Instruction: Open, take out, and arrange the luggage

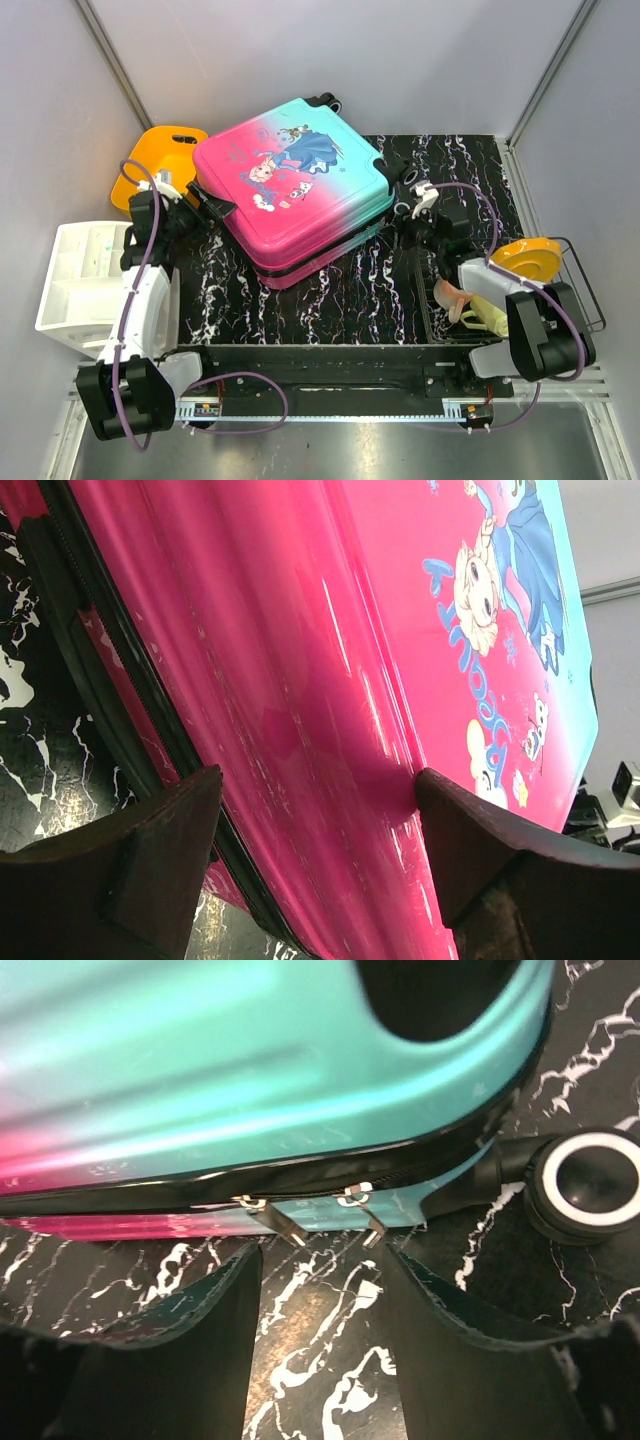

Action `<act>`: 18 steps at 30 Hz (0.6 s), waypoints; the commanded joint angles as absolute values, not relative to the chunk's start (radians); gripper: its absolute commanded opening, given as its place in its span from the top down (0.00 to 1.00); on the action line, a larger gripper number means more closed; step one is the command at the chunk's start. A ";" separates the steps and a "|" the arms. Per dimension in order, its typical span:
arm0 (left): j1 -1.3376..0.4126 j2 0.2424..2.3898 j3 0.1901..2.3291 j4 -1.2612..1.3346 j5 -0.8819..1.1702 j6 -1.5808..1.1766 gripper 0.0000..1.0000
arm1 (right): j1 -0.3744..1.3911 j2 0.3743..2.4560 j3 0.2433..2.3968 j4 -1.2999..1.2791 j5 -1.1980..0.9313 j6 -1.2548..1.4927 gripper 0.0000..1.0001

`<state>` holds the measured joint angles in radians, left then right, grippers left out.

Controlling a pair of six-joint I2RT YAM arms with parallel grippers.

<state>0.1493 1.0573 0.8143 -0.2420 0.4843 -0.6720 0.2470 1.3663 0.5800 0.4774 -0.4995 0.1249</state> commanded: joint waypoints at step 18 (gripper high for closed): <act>0.149 1.080 0.713 -0.301 0.528 -0.623 0.16 | 0.245 1.608 0.683 0.684 -0.537 0.014 0.34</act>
<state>0.1616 1.0500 0.7715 -0.1711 0.5201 -0.6746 0.2459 1.6001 0.6353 0.5518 -0.4725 0.0486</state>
